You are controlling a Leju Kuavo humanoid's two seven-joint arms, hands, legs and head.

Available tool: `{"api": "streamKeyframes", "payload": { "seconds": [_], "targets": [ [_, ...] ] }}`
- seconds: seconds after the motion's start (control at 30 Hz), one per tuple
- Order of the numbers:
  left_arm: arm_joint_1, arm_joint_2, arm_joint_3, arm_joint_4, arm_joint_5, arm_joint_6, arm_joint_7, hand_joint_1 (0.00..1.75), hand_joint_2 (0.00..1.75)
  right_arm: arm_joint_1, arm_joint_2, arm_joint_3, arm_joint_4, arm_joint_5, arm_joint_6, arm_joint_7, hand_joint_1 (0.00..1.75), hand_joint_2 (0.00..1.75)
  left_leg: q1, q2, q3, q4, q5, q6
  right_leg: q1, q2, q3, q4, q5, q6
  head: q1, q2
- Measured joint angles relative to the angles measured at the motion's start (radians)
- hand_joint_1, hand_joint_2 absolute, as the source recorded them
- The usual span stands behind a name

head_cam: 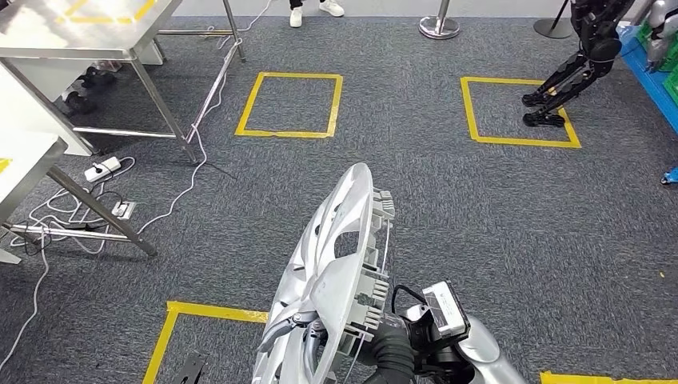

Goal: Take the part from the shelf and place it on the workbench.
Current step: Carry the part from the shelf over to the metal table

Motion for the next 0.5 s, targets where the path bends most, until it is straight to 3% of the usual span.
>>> {"api": "streamKeyframes", "payload": {
  "seconds": [0.03, 0.1, 0.17, 0.2, 0.27, 0.33, 0.4, 0.47, 0.5],
  "targets": [
    [0.000, 0.000, 0.000, 0.000, 0.000, 0.000, 0.000, 0.00, 1.75, 0.000, 0.001, 0.000, 0.000, 0.001, 0.000, 0.000, 1.75, 1.75, -0.004, 0.006, 0.023, -0.044, 0.027, 0.008, 0.004, -0.010, 0.002, 0.000, -0.002, -0.002, 0.000, 0.000],
    [-0.002, 0.003, 0.001, 0.000, -0.001, 0.000, 0.000, 0.00, 1.75, -0.001, 0.004, 0.000, 0.000, 0.002, 0.000, 0.000, 1.75, 1.75, -0.022, 0.050, 0.093, -0.175, 0.078, 0.033, 0.011, -0.028, 0.007, -0.002, -0.005, -0.005, 0.001, 0.000],
    [-0.006, 0.007, 0.002, -0.001, -0.003, 0.000, 0.000, 0.00, 1.75, -0.001, 0.005, 0.000, 0.000, 0.003, 0.000, 0.000, 1.75, 1.75, -0.040, 0.085, 0.129, -0.247, 0.093, 0.051, 0.012, -0.047, 0.010, -0.005, -0.006, -0.004, 0.001, 0.000],
    [-0.007, 0.009, 0.002, -0.001, -0.005, 0.000, 0.001, 0.00, 1.75, -0.001, 0.005, 0.000, 0.000, 0.004, 0.000, 0.000, 1.75, 1.75, -0.044, 0.083, 0.130, -0.253, 0.091, 0.057, 0.012, -0.058, 0.012, -0.008, -0.007, -0.002, 0.000, 0.000],
    [-0.005, 0.010, 0.004, -0.001, -0.007, 0.000, 0.002, 0.00, 1.75, -0.001, 0.007, 0.000, -0.002, 0.005, 0.000, 0.000, 1.75, 1.75, -0.044, 0.060, 0.143, -0.276, 0.102, 0.065, 0.012, -0.068, 0.019, -0.013, -0.008, 0.003, 0.000, 0.000],
    [-0.006, 0.008, 0.006, -0.002, -0.008, 0.000, 0.003, 0.00, 1.75, -0.002, 0.007, -0.002, -0.003, 0.006, 0.000, -0.001, 1.75, 1.75, -0.034, 0.036, 0.167, -0.309, 0.122, 0.071, 0.011, -0.029, 0.004, 0.024, -0.027, 0.005, 0.002, 0.000],
    [-0.010, 0.004, 0.006, -0.003, -0.009, -0.001, 0.003, 0.00, 1.75, 0.000, 0.004, -0.002, -0.003, 0.008, 0.001, -0.002, 1.75, 1.75, -0.027, 0.010, 0.175, -0.323, 0.132, 0.073, 0.005, 0.023, -0.056, 0.141, -0.071, 0.003, 0.004, 0.000],
    [-0.010, 0.000, 0.006, -0.003, -0.010, -0.001, 0.003, 0.00, 1.75, 0.006, -0.001, -0.003, -0.002, 0.009, 0.001, -0.001, 1.75, 1.75, -0.024, -0.018, 0.173, -0.322, 0.133, 0.070, -0.004, 0.036, -0.116, 0.246, -0.097, 0.012, 0.004, 0.000],
    [-0.008, -0.001, 0.006, -0.003, -0.010, -0.001, 0.003, 0.00, 1.75, 0.008, -0.003, -0.003, -0.002, 0.009, 0.001, -0.001, 1.75, 1.75, -0.021, -0.033, 0.173, -0.320, 0.132, 0.067, -0.010, 0.038, -0.124, 0.251, -0.089, 0.023, 0.004, 0.000]
  ]
}}
